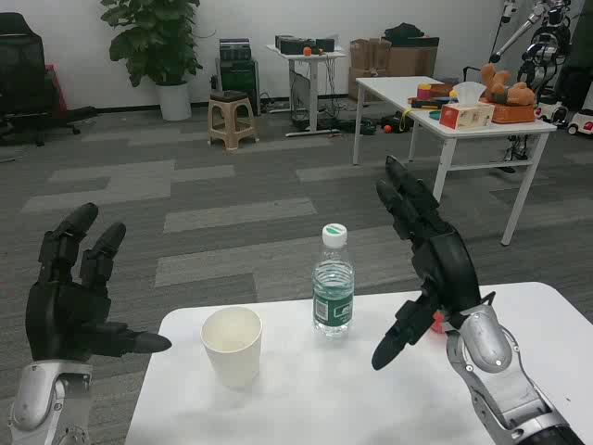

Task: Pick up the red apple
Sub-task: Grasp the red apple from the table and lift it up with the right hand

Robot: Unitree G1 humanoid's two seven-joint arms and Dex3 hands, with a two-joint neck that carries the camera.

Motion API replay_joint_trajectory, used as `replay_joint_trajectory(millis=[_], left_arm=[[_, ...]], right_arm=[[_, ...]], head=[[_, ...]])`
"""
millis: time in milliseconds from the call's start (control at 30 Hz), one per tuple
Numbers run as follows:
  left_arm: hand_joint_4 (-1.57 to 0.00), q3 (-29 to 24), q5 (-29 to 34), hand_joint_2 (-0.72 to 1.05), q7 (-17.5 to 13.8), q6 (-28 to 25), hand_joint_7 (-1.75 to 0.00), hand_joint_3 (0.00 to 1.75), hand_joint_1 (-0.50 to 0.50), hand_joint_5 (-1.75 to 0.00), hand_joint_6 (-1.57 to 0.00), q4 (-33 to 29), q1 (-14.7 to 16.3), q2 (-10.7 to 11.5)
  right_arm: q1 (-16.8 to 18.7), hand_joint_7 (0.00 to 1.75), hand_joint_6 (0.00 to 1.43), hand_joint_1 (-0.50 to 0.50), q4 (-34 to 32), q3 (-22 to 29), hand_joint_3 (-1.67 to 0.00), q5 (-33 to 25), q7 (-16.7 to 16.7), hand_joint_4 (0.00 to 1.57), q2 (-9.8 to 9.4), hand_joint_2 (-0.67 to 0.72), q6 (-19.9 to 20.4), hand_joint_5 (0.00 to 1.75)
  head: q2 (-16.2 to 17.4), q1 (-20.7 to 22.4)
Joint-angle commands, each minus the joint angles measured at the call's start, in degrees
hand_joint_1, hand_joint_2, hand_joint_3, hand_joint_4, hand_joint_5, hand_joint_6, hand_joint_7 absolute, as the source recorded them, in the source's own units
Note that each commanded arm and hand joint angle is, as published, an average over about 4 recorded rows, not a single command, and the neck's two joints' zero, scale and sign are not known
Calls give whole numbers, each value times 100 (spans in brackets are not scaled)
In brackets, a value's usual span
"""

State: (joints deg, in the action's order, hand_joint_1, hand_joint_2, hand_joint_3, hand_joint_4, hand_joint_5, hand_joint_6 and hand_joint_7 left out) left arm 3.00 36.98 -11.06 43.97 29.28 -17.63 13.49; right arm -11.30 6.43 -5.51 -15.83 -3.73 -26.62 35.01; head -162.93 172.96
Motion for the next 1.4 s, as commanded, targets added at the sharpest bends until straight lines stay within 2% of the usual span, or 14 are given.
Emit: replay_joint_trajectory(millis=[33, 67, 100, 467, 567, 633, 700, 800, 833, 900, 1067, 1167, 1233, 1400], left_arm=[[0, 210, -226, -55, -19, -73, -42, 6, -43, 0, 0, 55, -950, -370], [0, 210, -226, -55, -19, -73, -42, 4, -43, 0, 0, 56, -953, -369], [0, 210, -226, -55, -19, -73, -42, 4, -43, 0, 0, 61, -960, -367], [0, 218, -226, -55, -19, -73, -42, 7, -44, 0, 0, 135, -1017, -364], [0, 218, -226, -55, -19, -73, -42, 4, -43, 0, 0, 155, -1032, -364], [0, 218, -226, -55, -19, -73, -42, 2, -43, 0, 0, 173, -1041, -364], [0, 218, -222, -55, -19, -73, -42, 2, -43, 0, 0, 195, -1047, -364], [0, 223, -200, -55, -19, -68, -42, 7, -43, 0, 0, 210, -1050, -364], [0, 229, -191, -55, -19, -64, -42, 9, -43, 0, 0, 210, -1043, -364], [0, 242, -176, -55, -19, -55, -42, 9, -43, 0, 0, 208, -1023, -364], [0, 264, -154, -55, -19, -53, -42, 0, -44, 0, 0, 199, -975, -347], [0, 271, -145, -55, -19, -55, -42, 4, -43, 0, 0, 201, -957, -336], [0, 273, -141, -55, -19, -55, -42, 9, -43, 0, 0, 203, -957, -329], [0, 278, -130, -55, -19, -55, -42, 7, -43, 0, 0, 199, -927, -307]], right_arm=[[-233, 0, 0, -42, 684, 6, 0, -500, -840, 0, 354, 72, 1263, 0], [-233, 0, 0, -42, 684, 6, 0, -500, -840, 0, 355, 72, 1263, 0], [-233, 0, 0, -42, 684, 6, 0, -500, -840, 0, 359, 72, 1263, 0], [-241, 0, 0, -42, 684, 30, 0, -500, -840, 0, 368, 72, 1263, 0], [-241, 0, 0, -42, 701, 39, 0, -500, -840, 0, 368, 72, 1263, 0], [-241, 0, 0, -42, 723, 39, 0, -500, -840, 0, 368, 72, 1263, 0], [-239, 0, 0, -42, 763, 39, 0, -500, -840, 0, 362, 72, 1263, 0], [-228, 0, 0, -42, 846, 72, 0, -500, -836, 0, 337, 72, 1258, 0], [-219, 0, 0, -42, 860, 100, 0, -487, -792, 0, 335, 72, 1247, 0], [-195, 0, 0, -42, 873, 155, 0, -443, -691, 0, 326, 72, 1210, 0], [-129, 0, 0, -44, 868, 221, 0, -388, -550, 0, 307, 72, 1135, 0], [-105, 0, 0, -44, 871, 245, 0, -395, -533, 0, 307, 72, 1115, 0], [-105, 0, 0, -43, 875, 261, 0, -395, -522, 0, 304, 72, 1078, 0], [-88, 0, 0, -46, 1033, 373, 0, -410, -480, 0, 276, 69, 1008, 0]], head=[[-3147, -256], [-2832, -231], [-1885, -159], [-1874, -187], [-1716, -203], [-1314, -184], [-663, -158], [555, -58], [842, -15], [1123, 64], [1406, 69], [1478, -25], [1487, -64], [1423, -135]])
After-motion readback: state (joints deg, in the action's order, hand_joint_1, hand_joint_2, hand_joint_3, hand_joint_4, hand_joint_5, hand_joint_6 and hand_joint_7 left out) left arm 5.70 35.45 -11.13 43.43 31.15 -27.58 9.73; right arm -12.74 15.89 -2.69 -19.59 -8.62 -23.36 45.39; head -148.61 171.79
